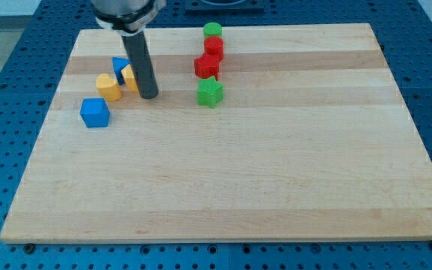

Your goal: Move your arm to the bottom of the blue cube

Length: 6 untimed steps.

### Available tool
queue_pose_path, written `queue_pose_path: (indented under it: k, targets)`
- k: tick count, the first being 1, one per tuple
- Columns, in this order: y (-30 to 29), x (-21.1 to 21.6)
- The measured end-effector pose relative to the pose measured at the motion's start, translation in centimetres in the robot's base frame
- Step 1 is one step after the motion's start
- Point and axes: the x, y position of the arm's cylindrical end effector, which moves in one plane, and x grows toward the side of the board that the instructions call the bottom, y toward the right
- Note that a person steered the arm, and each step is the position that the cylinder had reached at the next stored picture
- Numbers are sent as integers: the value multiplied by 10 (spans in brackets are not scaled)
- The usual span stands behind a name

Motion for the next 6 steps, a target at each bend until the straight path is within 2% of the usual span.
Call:
queue_pose_path:
  k: [1, 2, 3, 5, 6]
  targets:
    - [-37, -29]
    - [-29, -5]
    - [-65, 0]
    - [-10, 8]
    - [-9, -27]
